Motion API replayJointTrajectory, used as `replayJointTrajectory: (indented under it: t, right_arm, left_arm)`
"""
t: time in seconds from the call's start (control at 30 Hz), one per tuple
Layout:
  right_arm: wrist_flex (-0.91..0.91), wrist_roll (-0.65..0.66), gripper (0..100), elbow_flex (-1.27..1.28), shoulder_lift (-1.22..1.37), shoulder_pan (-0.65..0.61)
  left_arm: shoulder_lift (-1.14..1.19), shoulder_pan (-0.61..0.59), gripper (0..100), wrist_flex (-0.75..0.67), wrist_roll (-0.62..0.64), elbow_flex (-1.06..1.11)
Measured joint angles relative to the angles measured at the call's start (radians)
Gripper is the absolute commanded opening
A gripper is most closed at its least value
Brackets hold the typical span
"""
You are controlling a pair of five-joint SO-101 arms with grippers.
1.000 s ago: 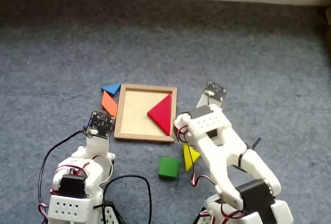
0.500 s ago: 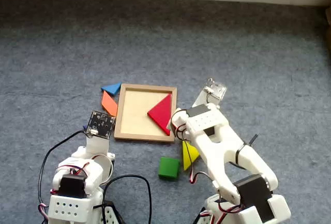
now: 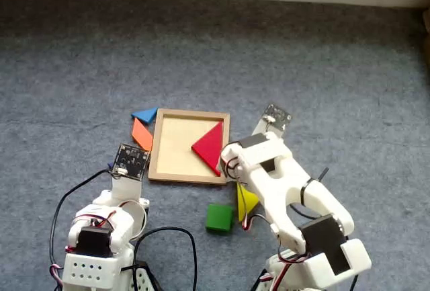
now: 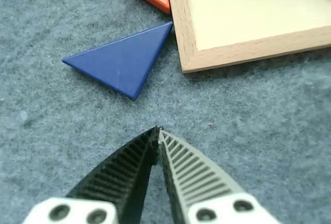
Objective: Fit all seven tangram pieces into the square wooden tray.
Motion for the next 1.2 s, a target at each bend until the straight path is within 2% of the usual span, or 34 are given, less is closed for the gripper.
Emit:
replayJointTrajectory:
  t: [0.17, 0.37, 0.67, 0.8, 1.2]
  right_arm:
    - [0.025, 0.000, 35.9, -0.003, -0.014, 0.000]
    - [0.028, 0.000, 23.3, -0.003, -0.017, 0.000]
    - [0.049, 0.021, 22.9, 0.000, -0.023, 0.003]
    - [0.052, 0.083, 22.8, 0.009, -0.054, 0.003]
    - [0.052, 0.239, 22.8, 0.123, -0.374, -0.002]
  left_arm:
    - [0.000, 0.000, 0, 0.000, 0.000, 0.000]
    - [0.000, 0.000, 0, 0.000, 0.000, 0.000]
    - [0.000, 0.000, 0, 0.000, 0.000, 0.000]
    - [0.000, 0.000, 0, 0.000, 0.000, 0.000]
    - [0.000, 0.000, 0, 0.000, 0.000, 0.000]
